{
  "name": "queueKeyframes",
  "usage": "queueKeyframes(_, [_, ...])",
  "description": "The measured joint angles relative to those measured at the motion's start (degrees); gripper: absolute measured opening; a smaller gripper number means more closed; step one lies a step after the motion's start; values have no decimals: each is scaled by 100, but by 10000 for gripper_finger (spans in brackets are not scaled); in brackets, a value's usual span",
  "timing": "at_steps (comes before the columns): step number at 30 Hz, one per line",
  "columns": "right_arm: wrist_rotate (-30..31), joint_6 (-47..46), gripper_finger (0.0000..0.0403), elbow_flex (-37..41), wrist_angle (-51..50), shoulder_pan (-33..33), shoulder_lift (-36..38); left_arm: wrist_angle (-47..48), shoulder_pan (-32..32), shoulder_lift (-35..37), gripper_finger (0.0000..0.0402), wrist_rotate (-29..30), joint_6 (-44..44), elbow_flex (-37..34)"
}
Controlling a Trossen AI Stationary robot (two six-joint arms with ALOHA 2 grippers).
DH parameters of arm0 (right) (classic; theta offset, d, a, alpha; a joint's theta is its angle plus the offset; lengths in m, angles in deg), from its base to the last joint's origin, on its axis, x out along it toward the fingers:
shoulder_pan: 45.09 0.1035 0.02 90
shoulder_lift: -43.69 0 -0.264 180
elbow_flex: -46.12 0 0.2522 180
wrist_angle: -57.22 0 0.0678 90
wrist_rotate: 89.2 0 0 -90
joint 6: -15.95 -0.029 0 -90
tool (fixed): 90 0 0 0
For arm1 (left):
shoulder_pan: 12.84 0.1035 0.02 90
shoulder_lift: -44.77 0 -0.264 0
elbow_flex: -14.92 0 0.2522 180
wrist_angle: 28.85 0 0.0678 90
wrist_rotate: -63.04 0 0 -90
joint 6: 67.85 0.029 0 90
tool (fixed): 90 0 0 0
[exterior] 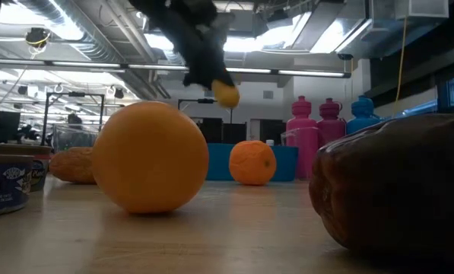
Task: Pick & Place Food Item
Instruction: Put the lemon into the blue bin
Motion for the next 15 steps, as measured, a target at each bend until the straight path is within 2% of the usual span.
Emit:
queueKeyframes(6, [518, -408, 262, 0, -568, 287, 17, 519, 8, -592, 157, 302, 495, -1])
queueKeyframes(15, [617, -382, 262, 0, -576, 319, -191, 615, -84, -1126, 157, 693, 927, -2])
